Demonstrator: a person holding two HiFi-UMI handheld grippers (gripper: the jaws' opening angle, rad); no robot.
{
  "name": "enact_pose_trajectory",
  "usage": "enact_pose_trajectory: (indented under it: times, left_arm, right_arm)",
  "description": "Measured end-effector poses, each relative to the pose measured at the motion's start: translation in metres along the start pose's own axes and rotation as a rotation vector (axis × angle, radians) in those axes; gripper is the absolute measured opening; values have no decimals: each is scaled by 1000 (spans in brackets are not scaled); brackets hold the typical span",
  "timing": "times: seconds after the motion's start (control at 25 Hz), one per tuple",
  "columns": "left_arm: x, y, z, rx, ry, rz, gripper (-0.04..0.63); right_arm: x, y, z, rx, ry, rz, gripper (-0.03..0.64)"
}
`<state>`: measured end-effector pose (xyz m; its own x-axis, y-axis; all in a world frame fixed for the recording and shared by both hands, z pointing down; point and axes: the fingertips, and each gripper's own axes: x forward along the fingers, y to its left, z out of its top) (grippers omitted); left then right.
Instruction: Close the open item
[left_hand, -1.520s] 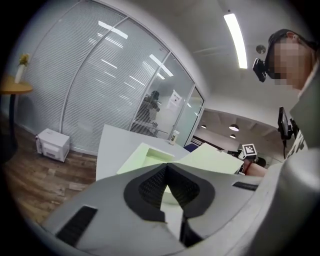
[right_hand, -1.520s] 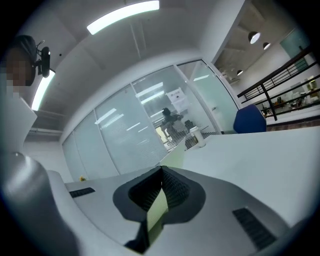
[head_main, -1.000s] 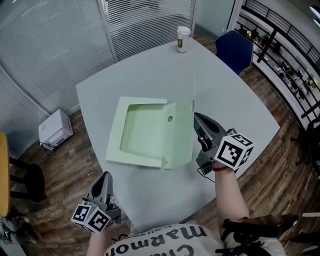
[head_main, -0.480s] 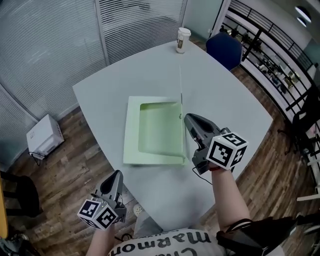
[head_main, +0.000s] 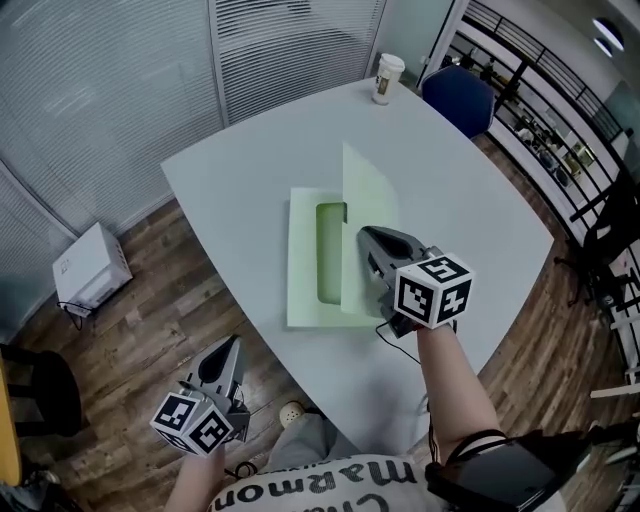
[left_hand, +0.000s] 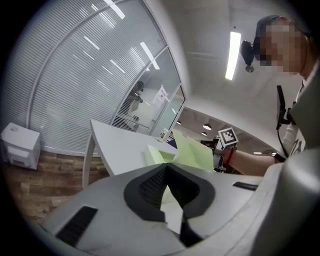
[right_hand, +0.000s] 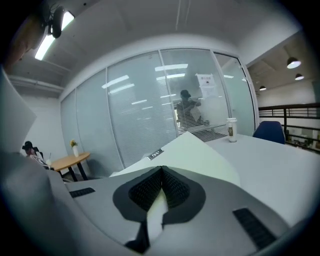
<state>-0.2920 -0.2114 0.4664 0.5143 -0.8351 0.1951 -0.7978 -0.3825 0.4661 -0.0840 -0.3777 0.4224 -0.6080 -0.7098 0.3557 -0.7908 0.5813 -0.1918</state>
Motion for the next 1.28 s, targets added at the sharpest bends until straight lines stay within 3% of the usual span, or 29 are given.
enact_pose_trajectory:
  times: [0.44,0.84,1.28]
  left_arm:
    - [5,34,-6,-54,2,5,-11]
    - [15,38,-6,-71,8,-10,-11]
    - [2,45,-14,-83,5,9,-12]
  right_arm:
    - [82,20,-47,-221,273,-29,0]
    - [111,29,-85,-438,467,1,1]
    - [128,46,-111,-561,581,60,0]
